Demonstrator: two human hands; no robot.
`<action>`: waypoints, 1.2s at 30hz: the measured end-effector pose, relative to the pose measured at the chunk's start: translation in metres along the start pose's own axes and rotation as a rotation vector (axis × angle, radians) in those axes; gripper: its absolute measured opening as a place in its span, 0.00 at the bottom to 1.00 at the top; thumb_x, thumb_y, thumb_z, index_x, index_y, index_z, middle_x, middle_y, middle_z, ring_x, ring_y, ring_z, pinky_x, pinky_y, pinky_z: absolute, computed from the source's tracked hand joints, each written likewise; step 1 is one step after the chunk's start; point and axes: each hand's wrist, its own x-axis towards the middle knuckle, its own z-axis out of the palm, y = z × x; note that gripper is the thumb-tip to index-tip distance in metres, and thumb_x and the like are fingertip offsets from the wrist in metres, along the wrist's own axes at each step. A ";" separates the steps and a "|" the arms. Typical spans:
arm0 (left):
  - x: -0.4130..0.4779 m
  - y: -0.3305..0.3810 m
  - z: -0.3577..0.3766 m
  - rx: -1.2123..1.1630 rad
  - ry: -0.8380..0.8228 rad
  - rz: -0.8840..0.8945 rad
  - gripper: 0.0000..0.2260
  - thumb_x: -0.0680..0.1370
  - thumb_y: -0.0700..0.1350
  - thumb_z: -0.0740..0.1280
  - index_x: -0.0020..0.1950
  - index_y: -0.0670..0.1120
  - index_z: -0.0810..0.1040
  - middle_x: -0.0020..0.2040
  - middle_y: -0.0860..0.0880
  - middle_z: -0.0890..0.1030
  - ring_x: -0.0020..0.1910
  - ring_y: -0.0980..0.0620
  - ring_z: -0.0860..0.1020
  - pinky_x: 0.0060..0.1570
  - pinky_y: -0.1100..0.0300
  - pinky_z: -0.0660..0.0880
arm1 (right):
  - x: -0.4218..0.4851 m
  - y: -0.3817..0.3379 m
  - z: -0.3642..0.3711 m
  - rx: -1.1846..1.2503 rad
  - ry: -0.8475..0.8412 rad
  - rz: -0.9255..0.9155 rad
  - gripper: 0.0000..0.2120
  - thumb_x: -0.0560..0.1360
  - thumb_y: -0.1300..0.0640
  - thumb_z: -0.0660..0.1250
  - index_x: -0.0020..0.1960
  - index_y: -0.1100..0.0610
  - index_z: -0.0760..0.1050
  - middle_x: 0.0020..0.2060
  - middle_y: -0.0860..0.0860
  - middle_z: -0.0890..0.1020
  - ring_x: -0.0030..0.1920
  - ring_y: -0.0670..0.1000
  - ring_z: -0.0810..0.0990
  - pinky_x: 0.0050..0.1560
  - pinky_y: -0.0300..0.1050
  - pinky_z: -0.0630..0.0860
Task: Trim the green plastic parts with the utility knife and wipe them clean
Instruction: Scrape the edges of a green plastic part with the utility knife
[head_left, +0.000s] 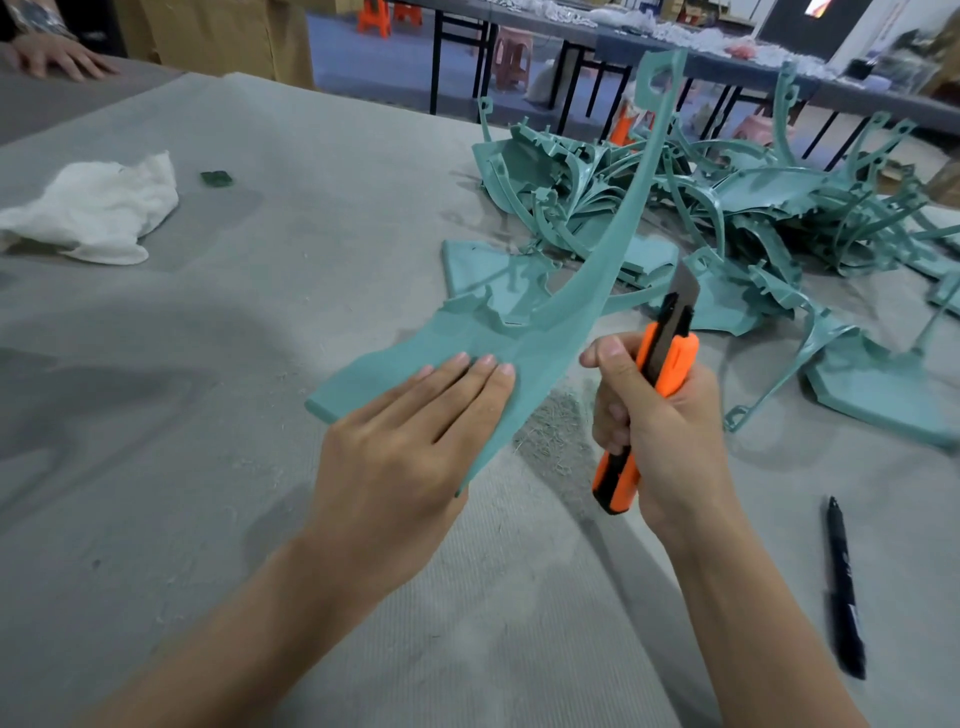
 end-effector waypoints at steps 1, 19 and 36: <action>0.000 0.000 0.000 0.003 0.002 -0.005 0.24 0.67 0.28 0.59 0.60 0.37 0.80 0.58 0.43 0.82 0.58 0.45 0.80 0.54 0.49 0.79 | 0.000 0.000 -0.002 -0.004 0.024 0.001 0.12 0.82 0.60 0.64 0.40 0.56 0.78 0.24 0.48 0.66 0.24 0.47 0.61 0.24 0.39 0.59; 0.003 -0.002 0.001 0.052 0.119 -0.176 0.20 0.66 0.28 0.67 0.55 0.40 0.83 0.51 0.47 0.85 0.47 0.48 0.84 0.49 0.61 0.72 | -0.008 0.004 0.003 -0.292 -0.323 -0.105 0.26 0.76 0.35 0.55 0.44 0.57 0.78 0.27 0.47 0.70 0.27 0.44 0.66 0.30 0.36 0.63; 0.003 -0.002 0.000 -0.063 0.148 -0.186 0.18 0.68 0.29 0.69 0.56 0.40 0.83 0.48 0.47 0.85 0.43 0.53 0.80 0.46 0.71 0.68 | -0.005 0.004 0.007 -0.216 -0.391 0.095 0.27 0.79 0.37 0.53 0.34 0.57 0.73 0.24 0.49 0.68 0.22 0.48 0.64 0.22 0.37 0.63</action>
